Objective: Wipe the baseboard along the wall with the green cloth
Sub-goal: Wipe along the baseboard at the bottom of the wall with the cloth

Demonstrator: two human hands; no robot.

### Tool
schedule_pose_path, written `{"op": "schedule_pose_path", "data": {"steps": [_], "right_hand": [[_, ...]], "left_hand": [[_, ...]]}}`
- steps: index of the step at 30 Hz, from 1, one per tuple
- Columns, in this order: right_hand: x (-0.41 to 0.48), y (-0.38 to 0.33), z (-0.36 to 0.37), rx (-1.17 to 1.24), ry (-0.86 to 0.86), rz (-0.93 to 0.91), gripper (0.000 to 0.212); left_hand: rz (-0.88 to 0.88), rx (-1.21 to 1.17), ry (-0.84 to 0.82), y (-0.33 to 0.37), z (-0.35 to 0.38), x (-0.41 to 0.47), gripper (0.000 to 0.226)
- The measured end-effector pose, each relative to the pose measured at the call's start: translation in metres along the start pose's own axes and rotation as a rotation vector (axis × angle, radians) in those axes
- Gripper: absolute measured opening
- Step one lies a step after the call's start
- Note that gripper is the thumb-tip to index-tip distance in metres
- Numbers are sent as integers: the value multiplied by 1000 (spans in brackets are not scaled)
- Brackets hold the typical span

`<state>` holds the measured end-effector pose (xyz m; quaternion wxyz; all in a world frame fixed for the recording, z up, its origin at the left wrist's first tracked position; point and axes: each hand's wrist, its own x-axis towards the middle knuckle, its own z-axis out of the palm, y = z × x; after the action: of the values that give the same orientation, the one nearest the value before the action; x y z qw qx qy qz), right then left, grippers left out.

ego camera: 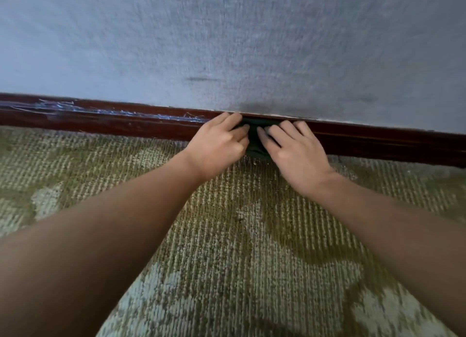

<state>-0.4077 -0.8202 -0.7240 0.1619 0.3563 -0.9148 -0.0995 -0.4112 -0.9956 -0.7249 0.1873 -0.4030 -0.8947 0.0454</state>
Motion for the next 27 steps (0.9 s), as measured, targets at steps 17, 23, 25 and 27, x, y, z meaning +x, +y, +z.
{"op": "schedule_pose_path", "data": {"steps": [17, 23, 25, 27], "right_hand": [[-6, 12, 2, 106, -3, -27, 46], [-7, 11, 3, 132, 26, 21, 45], [-4, 7, 3, 150, 42, 54, 42], [-1, 4, 3, 169, 34, 79, 39]], "left_hand": [[-83, -72, -31, 5, 0, 5, 32], [10, -19, -50, 5, -3, 7, 13], [-22, -21, -74, 4, -4, 5, 14], [-83, -29, -96, 1, -8, 4, 15]]}}
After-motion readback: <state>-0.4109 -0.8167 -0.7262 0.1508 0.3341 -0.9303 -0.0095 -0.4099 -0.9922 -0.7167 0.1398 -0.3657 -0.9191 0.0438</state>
